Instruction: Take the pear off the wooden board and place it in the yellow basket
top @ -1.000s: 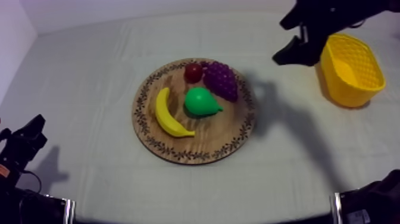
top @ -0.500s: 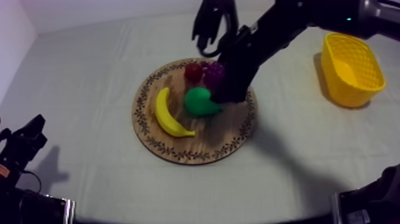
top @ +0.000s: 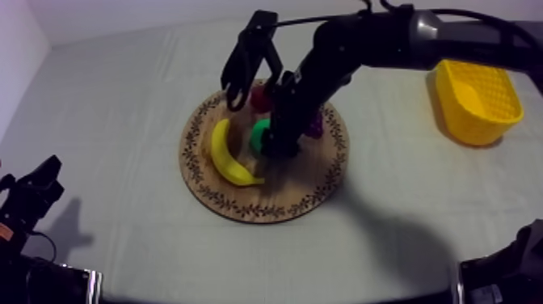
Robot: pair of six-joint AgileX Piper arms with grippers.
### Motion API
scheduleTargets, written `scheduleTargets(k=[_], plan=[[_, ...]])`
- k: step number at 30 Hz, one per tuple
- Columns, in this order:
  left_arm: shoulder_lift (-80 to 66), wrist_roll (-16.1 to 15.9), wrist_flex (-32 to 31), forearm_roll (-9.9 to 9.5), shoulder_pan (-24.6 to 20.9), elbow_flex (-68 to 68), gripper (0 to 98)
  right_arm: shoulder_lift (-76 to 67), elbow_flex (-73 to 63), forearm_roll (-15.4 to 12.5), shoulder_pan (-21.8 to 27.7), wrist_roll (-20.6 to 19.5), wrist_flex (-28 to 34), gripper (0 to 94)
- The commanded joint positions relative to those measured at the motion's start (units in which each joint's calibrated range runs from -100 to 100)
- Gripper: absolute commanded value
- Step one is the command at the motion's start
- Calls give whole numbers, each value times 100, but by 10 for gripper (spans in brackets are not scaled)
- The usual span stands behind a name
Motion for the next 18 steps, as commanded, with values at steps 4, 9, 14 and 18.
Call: scheduleTargets(k=[4,9,14,18], plan=[[0,-2,1,-2,1,2,1,410,-150,305,1,-378,-97,652],[0,-2,1,-2,1,2,1,643,-265,383,16,-436,-144,646],[0,-1,1,-2,1,2,1,795,-365,375,32,-399,-163,635],[0,0,1,-2,1,2,1,879,-431,335,33,-338,-164,624]])
